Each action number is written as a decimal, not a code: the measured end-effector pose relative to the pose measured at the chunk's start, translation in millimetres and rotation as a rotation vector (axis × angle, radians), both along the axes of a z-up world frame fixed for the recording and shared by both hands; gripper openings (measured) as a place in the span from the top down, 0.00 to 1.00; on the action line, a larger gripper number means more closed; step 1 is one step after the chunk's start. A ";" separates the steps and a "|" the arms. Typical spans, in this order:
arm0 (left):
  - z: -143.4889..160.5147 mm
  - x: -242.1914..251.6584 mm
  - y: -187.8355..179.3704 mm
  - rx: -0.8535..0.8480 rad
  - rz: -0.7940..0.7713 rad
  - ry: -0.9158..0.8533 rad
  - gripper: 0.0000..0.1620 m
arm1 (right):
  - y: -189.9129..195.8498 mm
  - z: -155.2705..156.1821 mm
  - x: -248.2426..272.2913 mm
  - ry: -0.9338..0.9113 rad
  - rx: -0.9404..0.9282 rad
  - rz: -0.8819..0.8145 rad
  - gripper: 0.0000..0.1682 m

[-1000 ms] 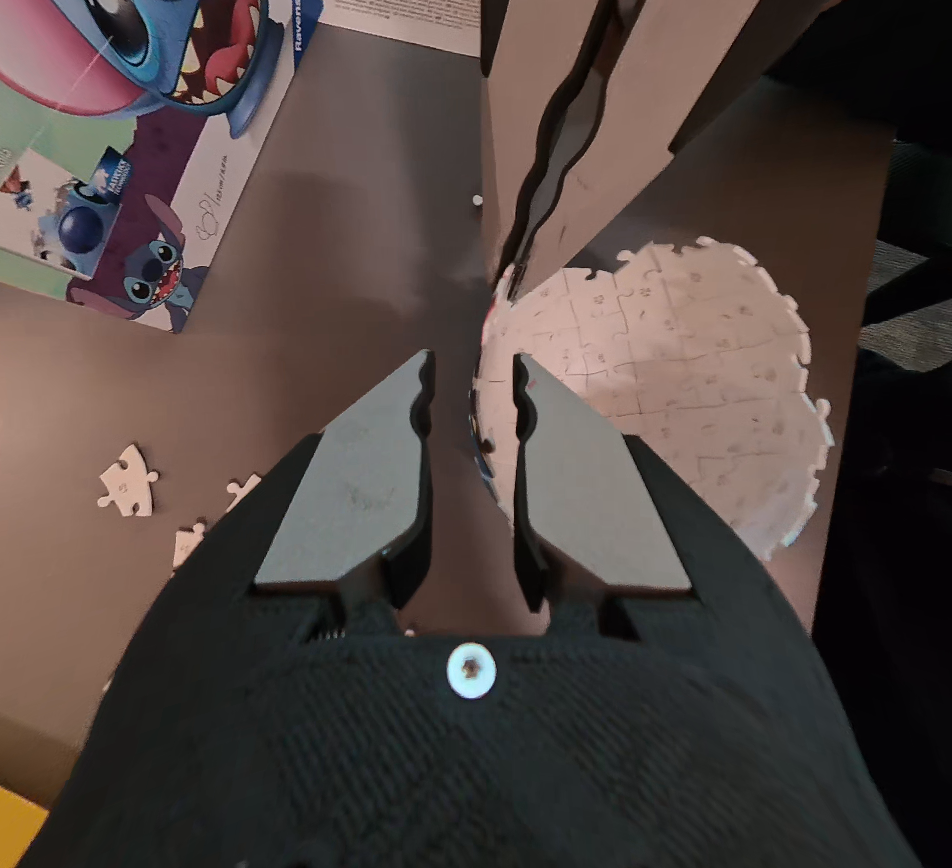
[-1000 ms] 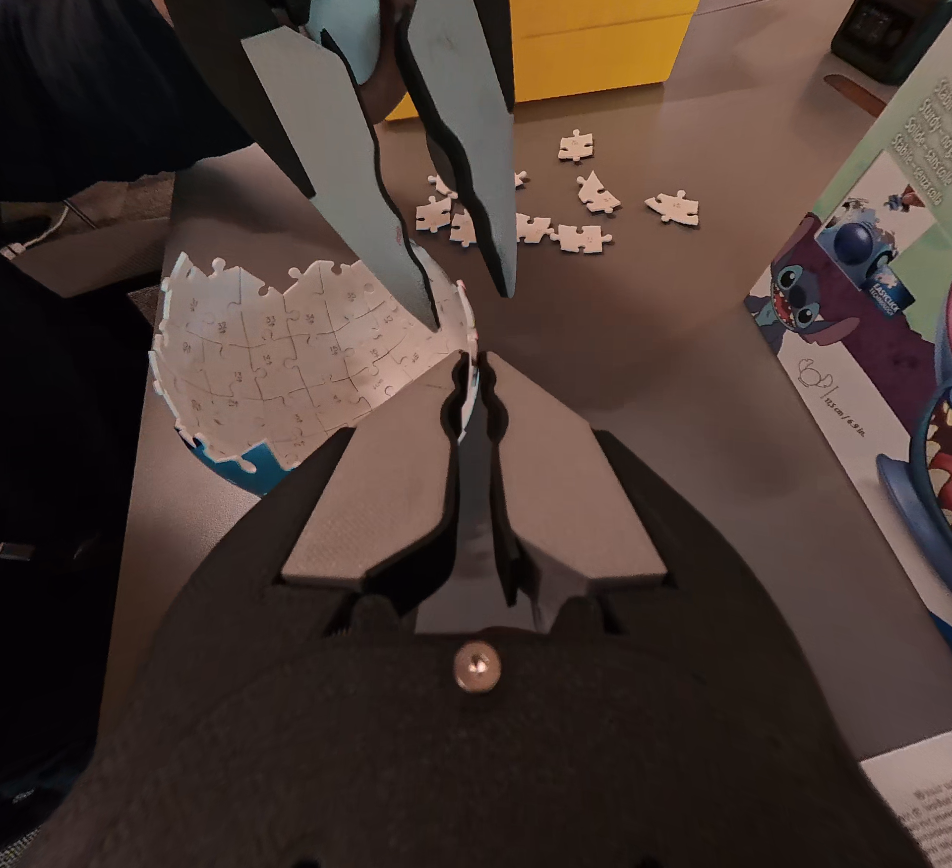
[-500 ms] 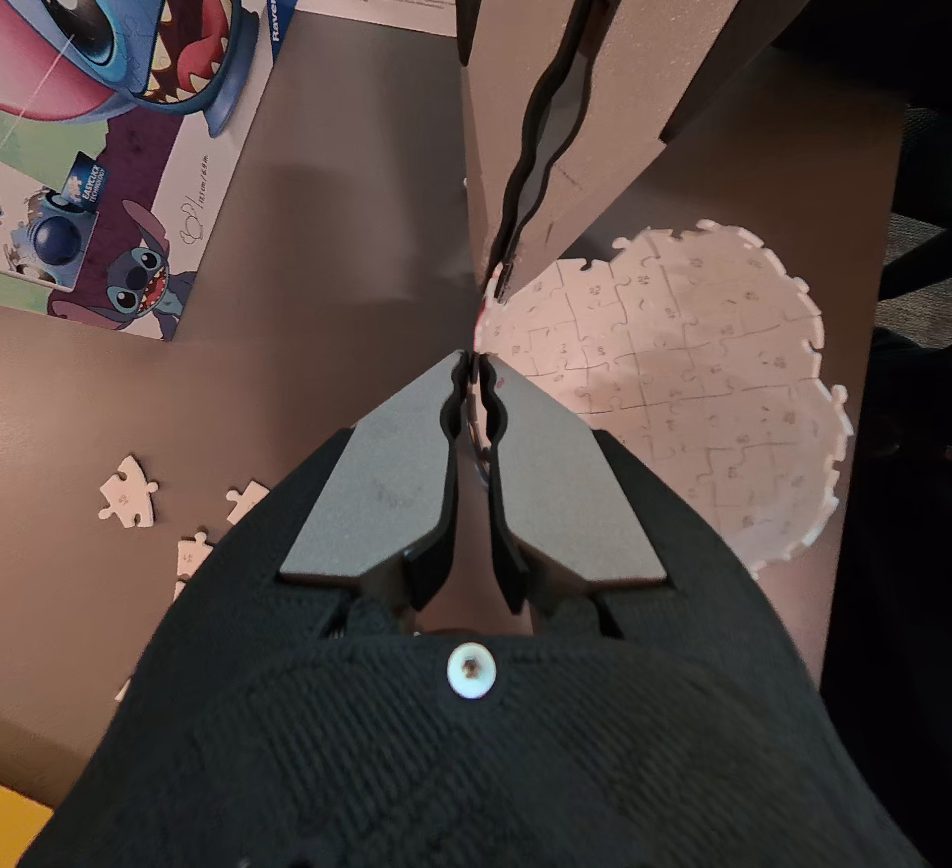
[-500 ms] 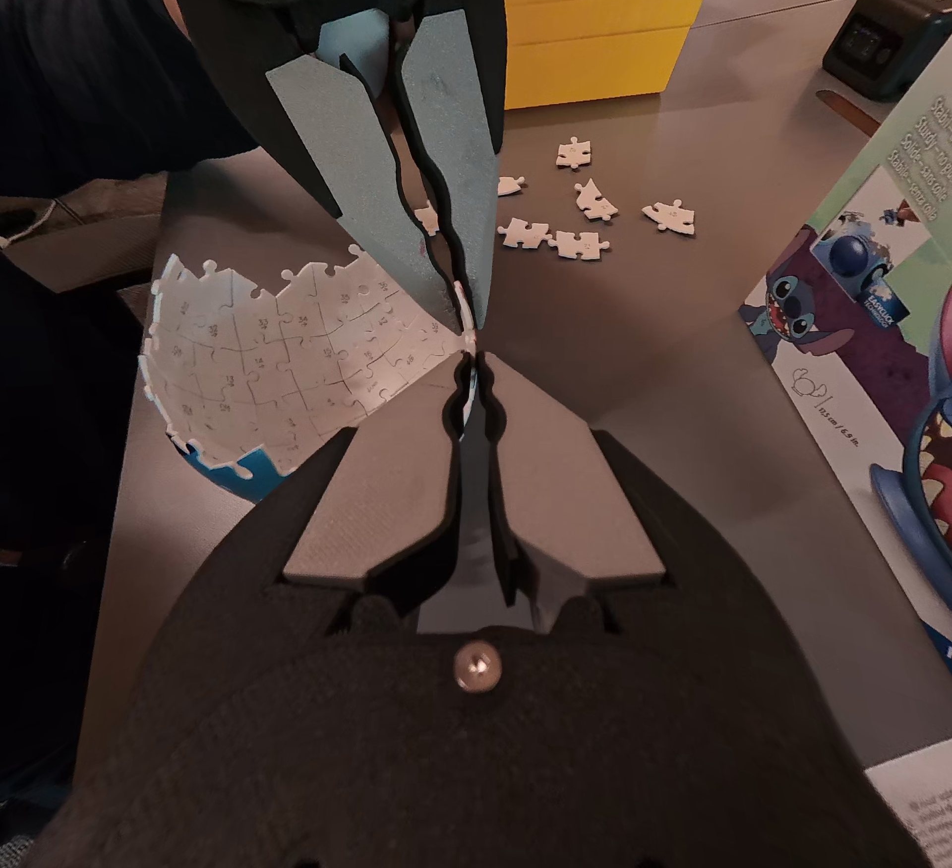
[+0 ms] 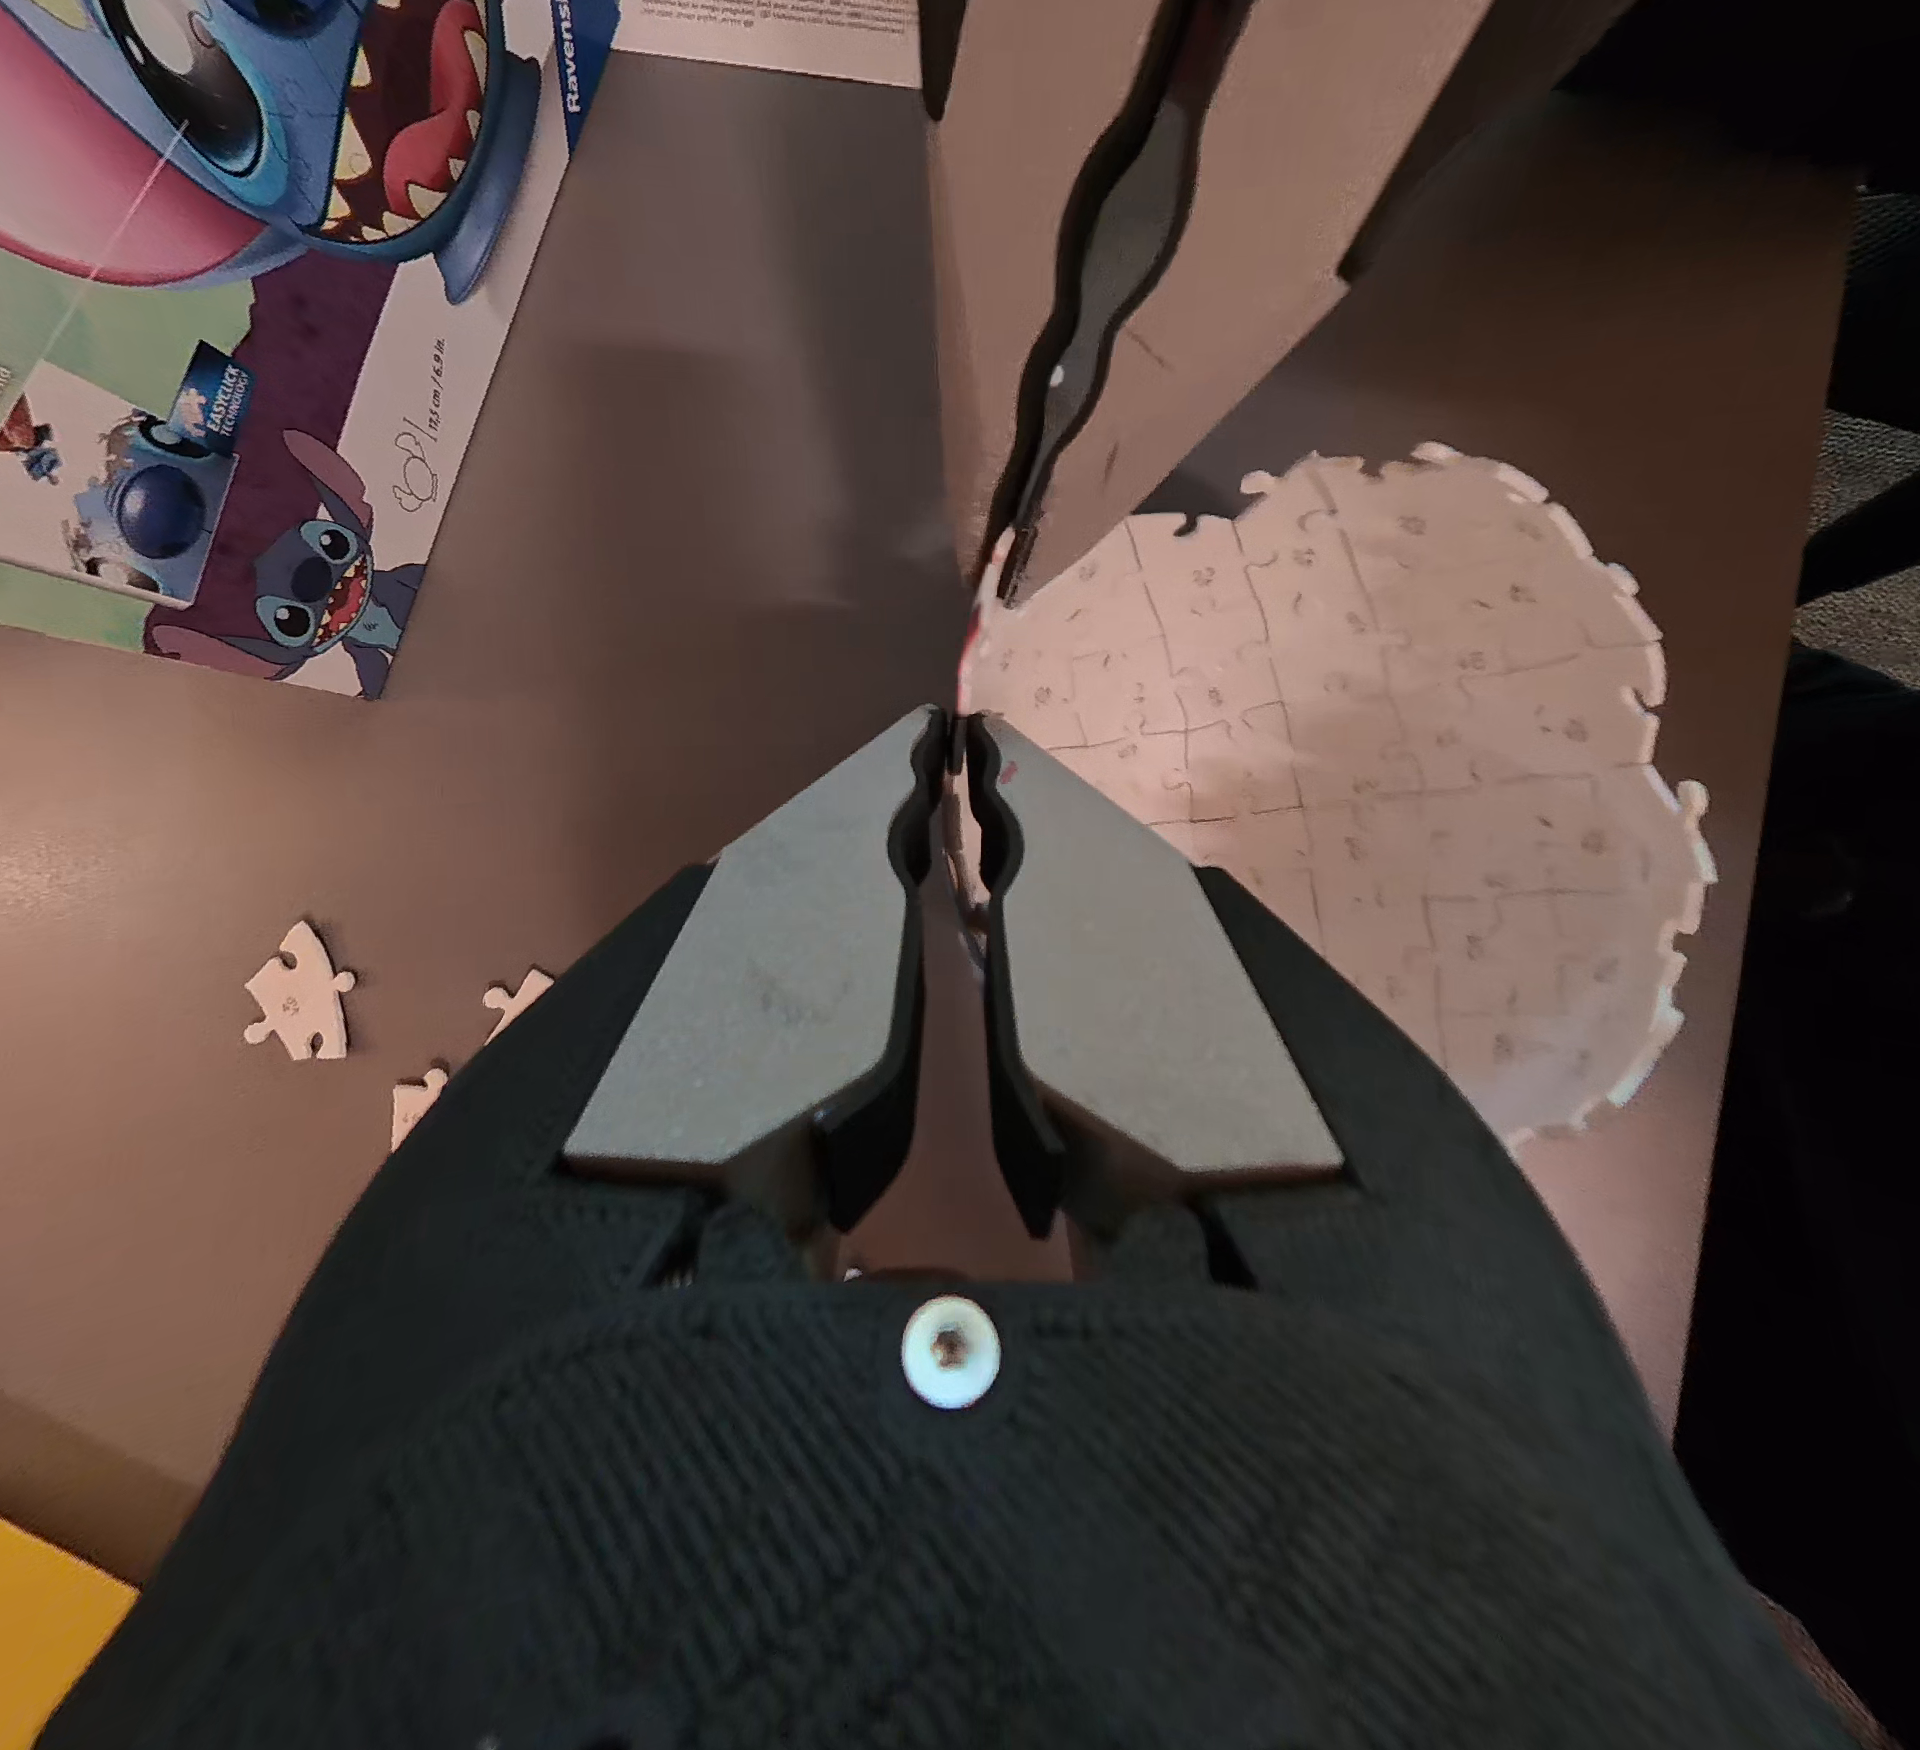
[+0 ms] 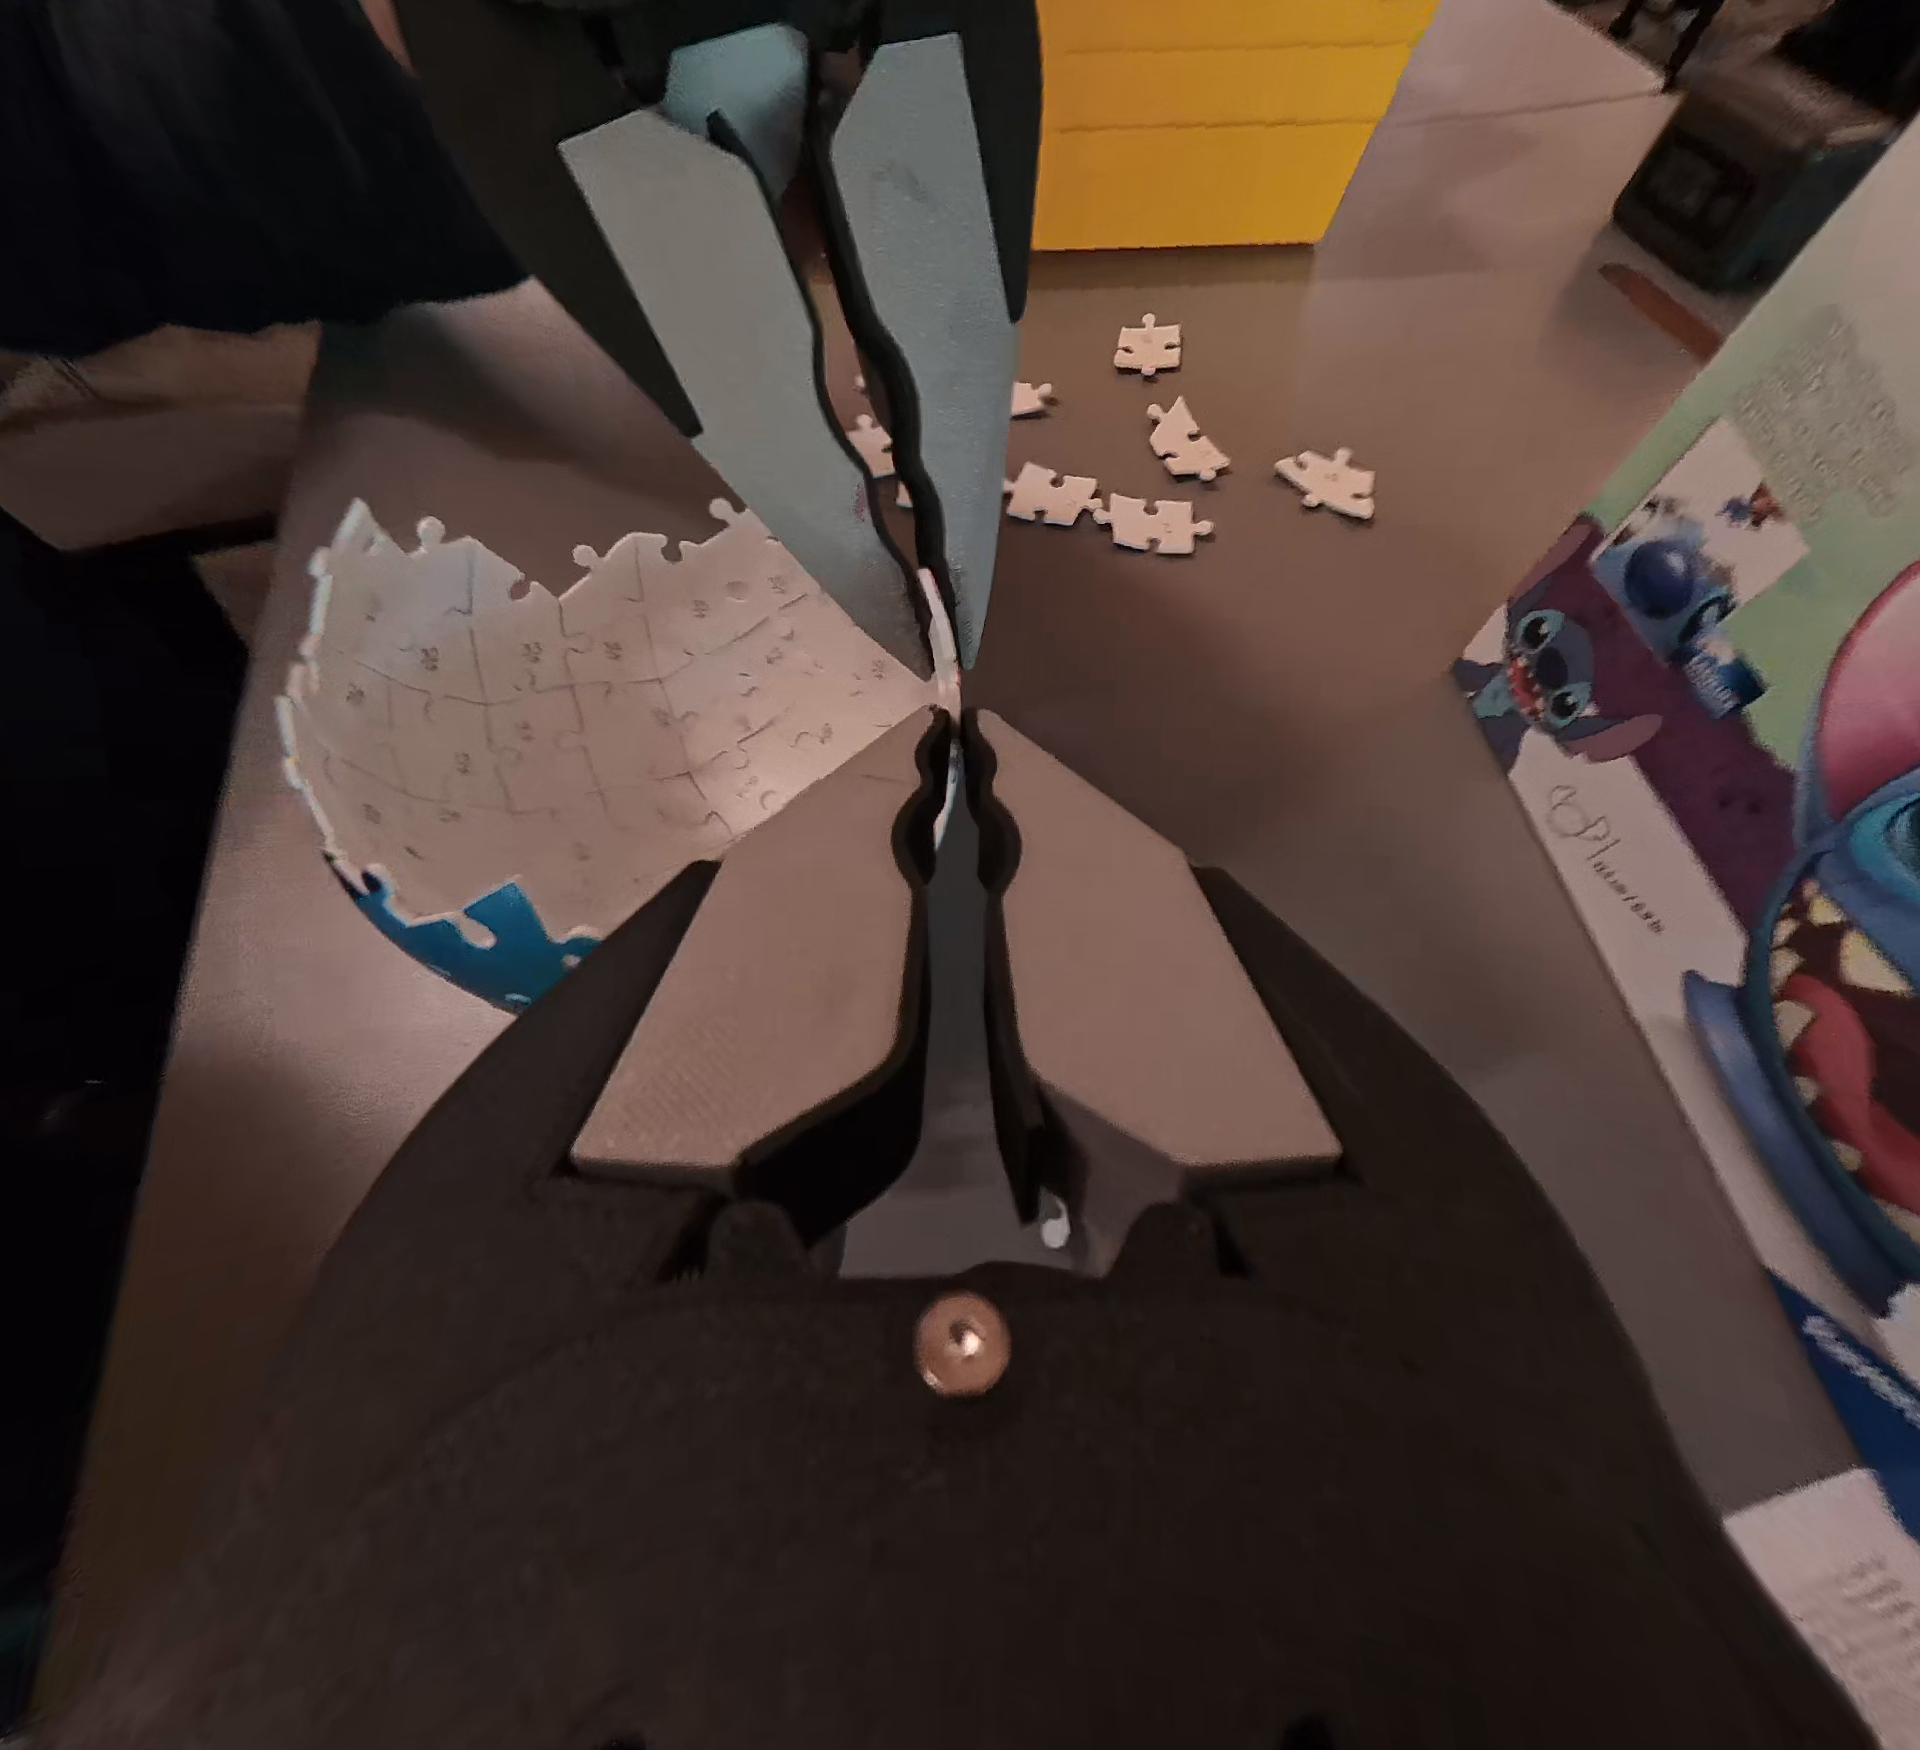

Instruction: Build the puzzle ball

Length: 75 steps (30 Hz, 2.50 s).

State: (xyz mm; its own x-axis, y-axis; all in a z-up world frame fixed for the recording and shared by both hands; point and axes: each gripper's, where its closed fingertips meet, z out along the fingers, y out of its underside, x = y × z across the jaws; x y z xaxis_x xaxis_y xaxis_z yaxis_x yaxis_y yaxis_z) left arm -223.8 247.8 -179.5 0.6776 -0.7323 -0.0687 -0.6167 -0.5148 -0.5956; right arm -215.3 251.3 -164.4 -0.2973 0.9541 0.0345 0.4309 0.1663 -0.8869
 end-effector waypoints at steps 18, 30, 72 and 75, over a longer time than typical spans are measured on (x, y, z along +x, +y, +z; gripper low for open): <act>0.3 -0.6 0.3 -0.005 -0.003 -0.012 0.99 | 3.5 1.6 1.0 0.022 -0.015 0.002 0.94; 0.4 -1.1 0.1 -0.001 -0.005 -0.006 0.99 | 1.5 -1.1 0.3 -0.039 -0.272 0.005 1.00; -2.8 -2.2 0.7 -0.008 -0.013 0.009 1.00 | 12.2 -6.1 -6.1 -0.076 -0.740 0.007 0.99; -2.7 -2.4 1.1 -0.009 -0.012 0.007 1.00 | 12.6 -3.8 -5.4 -0.070 -0.748 0.008 1.00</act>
